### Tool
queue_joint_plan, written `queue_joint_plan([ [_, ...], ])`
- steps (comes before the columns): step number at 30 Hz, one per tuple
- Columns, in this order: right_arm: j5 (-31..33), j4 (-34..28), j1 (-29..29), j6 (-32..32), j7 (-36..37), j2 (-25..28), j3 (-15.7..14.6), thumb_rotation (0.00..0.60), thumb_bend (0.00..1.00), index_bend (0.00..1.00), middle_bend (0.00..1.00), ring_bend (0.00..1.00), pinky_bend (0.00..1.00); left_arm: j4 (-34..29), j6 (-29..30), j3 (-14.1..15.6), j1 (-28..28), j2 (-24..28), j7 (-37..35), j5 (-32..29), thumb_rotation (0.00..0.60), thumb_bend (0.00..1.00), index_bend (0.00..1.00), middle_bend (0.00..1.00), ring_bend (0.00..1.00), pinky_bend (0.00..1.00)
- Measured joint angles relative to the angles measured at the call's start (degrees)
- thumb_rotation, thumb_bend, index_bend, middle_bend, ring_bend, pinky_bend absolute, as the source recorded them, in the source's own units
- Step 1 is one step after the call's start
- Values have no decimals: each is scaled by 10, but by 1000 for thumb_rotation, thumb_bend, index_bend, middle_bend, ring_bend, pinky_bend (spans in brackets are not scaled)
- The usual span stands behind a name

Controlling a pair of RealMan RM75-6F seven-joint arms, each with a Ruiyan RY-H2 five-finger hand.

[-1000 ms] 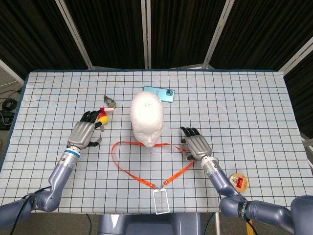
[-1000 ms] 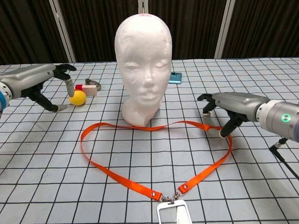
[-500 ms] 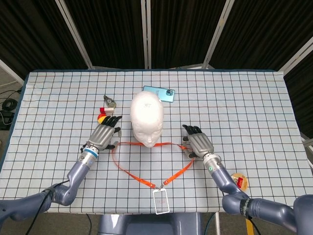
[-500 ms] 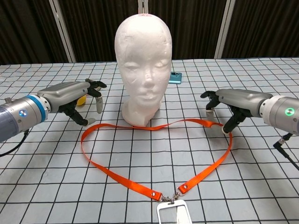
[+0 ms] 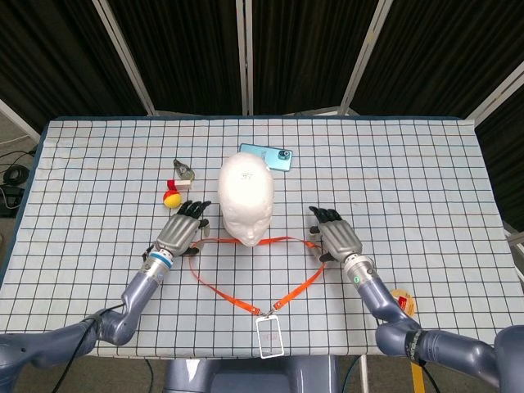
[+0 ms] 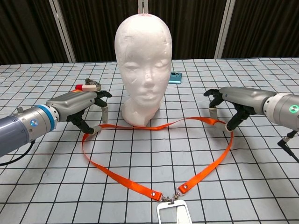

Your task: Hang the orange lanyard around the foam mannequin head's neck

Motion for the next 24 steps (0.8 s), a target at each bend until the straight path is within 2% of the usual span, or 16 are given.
queue_joint_plan([
  [12,-7,1,-1,1,10,6,-3,600,517,716,23,0,0,16,-6,-1,-3,-17,-5,-14,600,519,565,0,0,0],
  [18,-13,-4,-2,2,14,10,-6,600,517,716,24,0,0,11,-1,1,0,-16,-9,-16,600,522,614,0,0,0],
  [24,-32,-16,-4,1,24,20,-12,600,517,716,31,0,0,-11,14,9,7,-3,-13,-1,600,522,615,0,0,0],
])
